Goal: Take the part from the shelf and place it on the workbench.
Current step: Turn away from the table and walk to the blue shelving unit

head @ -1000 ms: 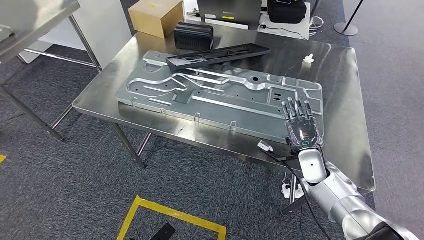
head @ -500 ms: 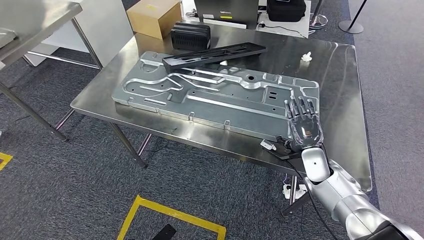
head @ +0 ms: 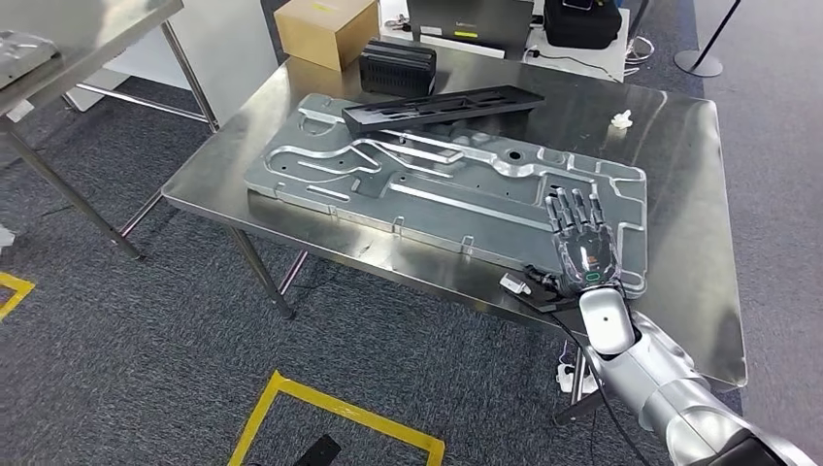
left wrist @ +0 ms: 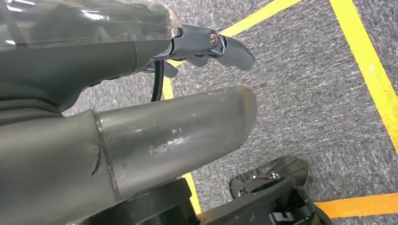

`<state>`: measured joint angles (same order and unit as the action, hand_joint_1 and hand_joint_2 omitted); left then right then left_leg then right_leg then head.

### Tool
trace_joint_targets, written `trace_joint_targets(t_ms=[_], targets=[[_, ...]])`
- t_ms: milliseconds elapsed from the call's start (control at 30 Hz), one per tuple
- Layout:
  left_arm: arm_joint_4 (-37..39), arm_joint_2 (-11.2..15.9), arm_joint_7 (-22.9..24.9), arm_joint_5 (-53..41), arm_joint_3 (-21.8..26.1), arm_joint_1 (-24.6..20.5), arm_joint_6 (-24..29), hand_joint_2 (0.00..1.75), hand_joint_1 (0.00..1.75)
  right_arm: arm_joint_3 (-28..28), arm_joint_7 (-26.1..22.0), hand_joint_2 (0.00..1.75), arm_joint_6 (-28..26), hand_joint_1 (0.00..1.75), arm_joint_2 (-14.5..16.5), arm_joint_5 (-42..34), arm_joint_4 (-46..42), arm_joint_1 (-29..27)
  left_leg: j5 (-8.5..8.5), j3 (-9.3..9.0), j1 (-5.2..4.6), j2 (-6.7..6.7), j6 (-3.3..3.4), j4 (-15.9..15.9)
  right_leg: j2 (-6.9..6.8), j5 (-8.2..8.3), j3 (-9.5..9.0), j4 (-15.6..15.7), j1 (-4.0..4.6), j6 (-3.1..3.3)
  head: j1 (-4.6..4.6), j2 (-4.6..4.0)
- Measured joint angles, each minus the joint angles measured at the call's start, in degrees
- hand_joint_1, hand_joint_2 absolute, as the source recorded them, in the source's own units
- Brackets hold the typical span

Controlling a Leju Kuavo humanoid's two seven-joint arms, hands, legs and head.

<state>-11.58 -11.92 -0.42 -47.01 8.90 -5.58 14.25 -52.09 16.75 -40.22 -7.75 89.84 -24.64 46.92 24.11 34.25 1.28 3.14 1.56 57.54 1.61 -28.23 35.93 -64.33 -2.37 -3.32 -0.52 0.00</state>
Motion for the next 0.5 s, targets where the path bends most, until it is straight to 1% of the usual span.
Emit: trace_joint_targets(t_ms=[33,67,100,133,167,200,233,267,300,333,367,400,433,467,500], targets=[[0.00,-0.01,0.00,-0.02,0.01,-0.06,0.00,0.00,0.00,-0.07,0.04,0.00,0.00,0.00,-0.02,0.00,0.01,0.03,0.14,0.33,-0.02,0.49,-0.35,0.53,0.98,0.93,-1.46,2.96,-0.07,0.13,0.03,0.00],[0.00,-0.02,0.00,-0.02,0.01,-0.11,0.01,0.00,0.00,-0.15,0.09,0.00,0.01,0.00,-0.04,0.01,0.04,-0.01,0.18,0.71,-0.05,0.93,-0.73,0.90,1.71,1.10,-2.11,4.45,-0.05,0.37,0.05,0.00],[0.00,-0.02,0.00,-0.02,0.02,-0.13,0.01,0.00,0.00,-0.23,0.13,0.00,0.01,0.00,-0.06,0.01,0.07,-0.05,0.09,1.09,-0.06,1.38,-1.11,1.04,2.03,0.77,-2.16,4.72,0.08,0.70,0.07,0.00],[0.01,-0.02,0.00,-0.02,0.03,-0.10,0.01,0.00,0.00,-0.32,0.15,0.00,0.01,0.00,-0.04,0.02,0.08,-0.07,-0.08,1.33,-0.04,1.84,-1.50,1.07,1.47,0.91,-2.02,4.68,0.30,1.10,0.10,0.00],[0.01,-0.02,0.00,-0.03,0.04,-0.02,0.01,0.00,0.00,-0.40,0.17,0.00,0.01,0.00,0.02,0.02,0.10,-0.03,-0.15,1.55,0.03,2.04,-1.84,1.00,0.87,1.02,-2.00,4.70,0.24,1.52,0.09,0.00],[0.01,-0.02,0.00,-0.03,0.04,0.06,0.00,0.00,0.00,-0.45,0.20,0.00,0.01,0.00,0.07,0.02,0.10,0.06,0.12,1.85,0.02,1.50,-2.11,1.37,0.33,1.15,-2.05,4.83,0.17,1.94,0.13,0.00],[0.01,-0.02,0.00,-0.04,0.04,0.08,0.01,0.00,0.00,-0.47,0.22,0.00,0.01,0.00,0.13,0.02,0.11,0.16,0.94,2.49,-0.01,0.55,-2.33,2.66,-0.27,1.29,-2.10,5.02,0.10,2.43,0.20,0.00],[0.00,-0.02,0.00,-0.04,0.04,0.04,0.01,0.00,0.00,-0.48,0.25,0.00,0.01,0.00,0.15,0.02,0.11,0.22,2.33,3.61,-0.04,-0.63,-2.46,5.07,-0.90,1.36,-2.16,5.18,0.07,2.84,0.27,0.00],[0.00,-0.02,0.00,-0.04,0.04,-0.01,0.02,0.00,0.00,-0.49,0.26,0.00,0.01,0.00,0.14,0.02,0.13,0.21,4.11,5.22,-0.08,-1.73,-2.58,8.63,-1.55,1.35,-2.18,5.21,0.25,3.12,0.33,0.00],[0.00,-0.02,0.00,-0.04,0.04,-0.05,0.02,0.00,0.00,-0.49,0.26,0.00,0.01,0.00,0.14,0.02,0.16,0.18,5.78,7.03,-0.06,-2.22,-2.66,12.53,-2.22,1.31,-2.17,5.20,0.41,3.32,0.36,0.00],[0.00,-0.02,0.00,-0.04,0.04,-0.04,0.02,0.00,0.00,-0.51,0.25,0.00,0.01,0.00,0.14,0.03,0.19,0.12,6.77,8.48,-0.05,-2.44,-2.70,15.63,-2.91,1.28,-2.18,5.20,0.57,3.38,0.35,0.00],[0.00,-0.01,0.00,-0.03,0.05,0.00,0.03,0.00,0.00,-0.55,0.25,0.00,0.01,0.00,0.14,0.04,0.22,0.08,6.81,9.11,-0.05,-2.57,-2.67,17.02,-3.59,1.24,-2.20,5.18,0.71,3.43,0.36,0.00],[0.00,-0.01,0.00,-0.03,0.05,0.05,0.04,0.00,0.00,-0.58,0.24,0.00,0.01,0.00,0.16,0.05,0.25,0.06,5.79,8.60,-0.07,-2.74,-2.55,16.11,-4.23,1.19,-2.26,5.17,0.81,3.45,0.36,0.00],[0.00,0.00,0.00,-0.02,0.07,0.08,0.05,0.00,0.00,-0.63,0.24,0.00,0.01,0.00,0.17,0.06,0.25,0.07,4.00,6.98,-0.11,-3.18,-2.31,13.05,-4.87,1.11,-2.38,5.17,0.92,3.41,0.35,0.00],[0.00,0.01,0.00,-0.02,0.08,0.06,0.07,0.00,0.00,-0.67,0.25,0.00,0.01,0.00,0.18,0.06,0.25,0.09,2.41,4.88,-0.29,-4.44,-1.96,8.96,-5.50,0.99,-2.55,5.17,1.02,3.33,0.34,0.00]])
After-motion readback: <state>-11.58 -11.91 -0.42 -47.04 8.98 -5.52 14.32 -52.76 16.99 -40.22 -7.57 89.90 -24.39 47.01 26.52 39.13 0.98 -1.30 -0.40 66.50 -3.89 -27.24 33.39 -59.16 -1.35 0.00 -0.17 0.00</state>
